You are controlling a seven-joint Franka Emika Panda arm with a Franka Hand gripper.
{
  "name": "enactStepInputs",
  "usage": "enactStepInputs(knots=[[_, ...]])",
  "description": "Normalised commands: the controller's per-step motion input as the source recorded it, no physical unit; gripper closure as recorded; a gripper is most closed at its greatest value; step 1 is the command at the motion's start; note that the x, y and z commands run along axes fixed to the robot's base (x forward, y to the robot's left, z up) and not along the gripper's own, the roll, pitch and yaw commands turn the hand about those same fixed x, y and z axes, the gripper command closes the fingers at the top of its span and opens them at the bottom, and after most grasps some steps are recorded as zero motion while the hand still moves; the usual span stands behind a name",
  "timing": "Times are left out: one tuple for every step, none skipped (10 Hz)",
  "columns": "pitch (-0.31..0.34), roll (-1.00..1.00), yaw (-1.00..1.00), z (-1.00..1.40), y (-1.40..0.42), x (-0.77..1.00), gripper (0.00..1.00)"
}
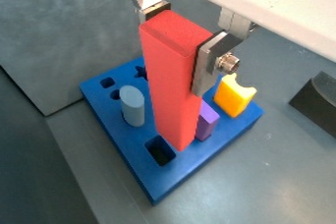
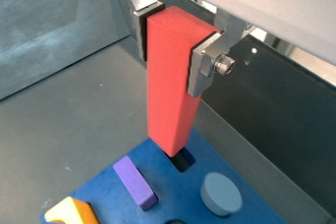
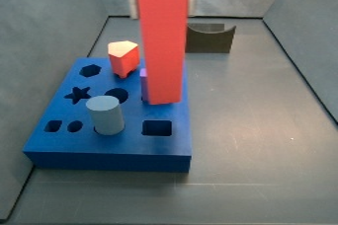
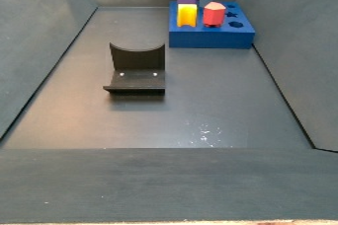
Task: Pick up the rectangle object. Move up. Place the rectangle object on the fixture. Regrasp the rectangle object. Move to above the board. Insert the rectangle object.
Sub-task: Insert the rectangle object.
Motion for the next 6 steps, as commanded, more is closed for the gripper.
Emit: enactStepInputs(knots=[[0.000, 0.07, 0.00, -0.41, -0.05, 0.19, 1.00], [-0.084, 0.07, 0.02, -1.00, -0.09, 0.11, 1.00], [-0.099, 0.05, 0.03, -1.00, -0.01, 0.11, 1.00], [-0.049, 0.04, 0.03, -0.59, 0.00, 0.09, 1.00], [-0.034, 0.06, 0.01, -0.55, 0.00, 0.06, 1.00], [-0.046, 0.11, 0.02, -0.49, -0.03, 0.02, 1.00]])
